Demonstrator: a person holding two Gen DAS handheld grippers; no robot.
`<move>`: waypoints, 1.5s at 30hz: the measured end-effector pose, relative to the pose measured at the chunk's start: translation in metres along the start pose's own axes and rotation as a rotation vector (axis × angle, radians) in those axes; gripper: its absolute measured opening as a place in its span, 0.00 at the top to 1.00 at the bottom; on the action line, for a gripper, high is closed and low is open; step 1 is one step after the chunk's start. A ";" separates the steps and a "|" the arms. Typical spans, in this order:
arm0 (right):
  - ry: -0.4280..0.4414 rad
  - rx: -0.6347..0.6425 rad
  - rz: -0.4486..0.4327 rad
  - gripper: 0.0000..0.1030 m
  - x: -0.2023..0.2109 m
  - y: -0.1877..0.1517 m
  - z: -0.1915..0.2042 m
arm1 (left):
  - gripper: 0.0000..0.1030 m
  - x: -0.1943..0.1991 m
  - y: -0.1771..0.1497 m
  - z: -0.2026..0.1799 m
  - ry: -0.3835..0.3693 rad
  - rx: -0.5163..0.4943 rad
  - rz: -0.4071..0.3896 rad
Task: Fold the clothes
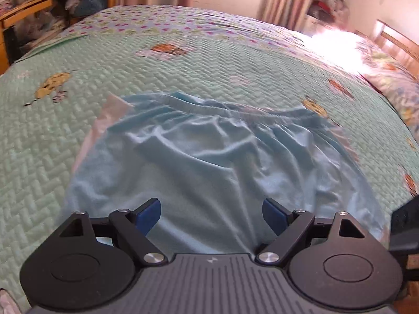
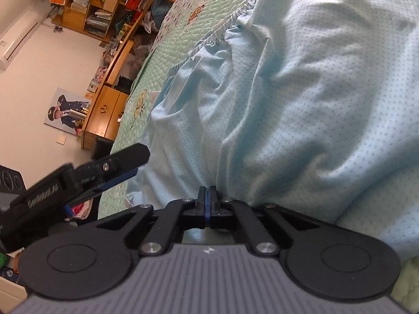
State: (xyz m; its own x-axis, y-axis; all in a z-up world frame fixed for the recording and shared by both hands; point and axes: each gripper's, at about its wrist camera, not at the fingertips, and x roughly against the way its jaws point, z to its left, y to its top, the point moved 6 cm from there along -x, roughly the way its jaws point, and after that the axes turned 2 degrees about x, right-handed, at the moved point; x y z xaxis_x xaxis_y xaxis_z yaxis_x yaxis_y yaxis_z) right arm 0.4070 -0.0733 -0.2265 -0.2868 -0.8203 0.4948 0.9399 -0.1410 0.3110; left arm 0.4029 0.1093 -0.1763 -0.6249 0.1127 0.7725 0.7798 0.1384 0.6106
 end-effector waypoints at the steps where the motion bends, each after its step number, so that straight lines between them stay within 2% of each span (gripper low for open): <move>1: 0.024 -0.011 -0.012 1.00 0.002 0.001 -0.002 | 0.16 -0.002 -0.002 -0.003 0.021 -0.012 0.006; 4: 0.102 -0.017 -0.049 0.94 0.012 0.002 -0.003 | 0.16 -0.006 -0.004 -0.005 0.073 -0.011 0.012; 6: 0.141 0.030 -0.077 0.79 0.025 0.002 0.009 | 0.16 0.000 -0.001 -0.005 0.080 -0.003 -0.002; 9: 0.150 0.088 -0.099 0.67 0.048 0.000 0.023 | 0.16 0.008 0.002 -0.006 0.102 -0.013 -0.024; 11: 0.157 0.091 -0.096 0.66 0.054 0.000 0.024 | 0.16 0.009 0.003 -0.010 0.122 -0.040 -0.031; 15: 0.057 0.051 -0.050 0.68 0.036 0.004 0.003 | 0.16 0.003 -0.001 -0.021 0.145 -0.078 -0.022; 17: 0.057 0.015 -0.055 0.69 0.035 0.005 -0.003 | 0.16 -0.001 -0.004 -0.027 0.158 -0.107 -0.017; 22: 0.107 -0.008 -0.114 0.60 0.064 0.001 -0.004 | 0.15 -0.011 -0.011 -0.032 0.184 -0.153 -0.004; 26: 0.093 0.019 -0.183 0.49 0.100 0.004 -0.009 | 0.14 -0.020 -0.015 -0.029 0.188 -0.157 0.010; 29: 0.088 0.028 -0.277 0.49 0.119 0.025 -0.011 | 0.14 -0.029 -0.021 -0.027 0.190 -0.160 0.027; 32: 0.101 -0.036 -0.315 0.49 0.118 0.052 -0.026 | 0.11 -0.033 -0.023 -0.024 0.191 -0.163 0.025; 35: 0.004 -0.077 -0.295 0.48 0.104 0.071 -0.055 | 0.08 -0.037 -0.024 -0.023 0.193 -0.173 0.028; 37: -0.076 -0.126 -0.307 0.57 0.099 0.075 -0.080 | 0.08 -0.039 -0.025 -0.022 0.188 -0.175 0.030; 39: -0.082 -0.150 -0.319 0.79 0.099 0.074 -0.089 | 0.08 -0.040 -0.026 -0.022 0.189 -0.182 0.028; 45: -0.058 -0.207 -0.338 0.82 0.095 0.069 -0.094 | 0.08 -0.040 -0.026 -0.022 0.192 -0.186 0.028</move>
State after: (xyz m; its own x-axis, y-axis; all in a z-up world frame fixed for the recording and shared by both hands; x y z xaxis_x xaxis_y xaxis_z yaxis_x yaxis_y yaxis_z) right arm 0.4619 -0.2133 -0.2346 -0.5906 -0.6766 0.4398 0.8066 -0.5110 0.2971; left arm 0.4085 0.0794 -0.2191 -0.5983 -0.0772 0.7976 0.8013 -0.0475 0.5964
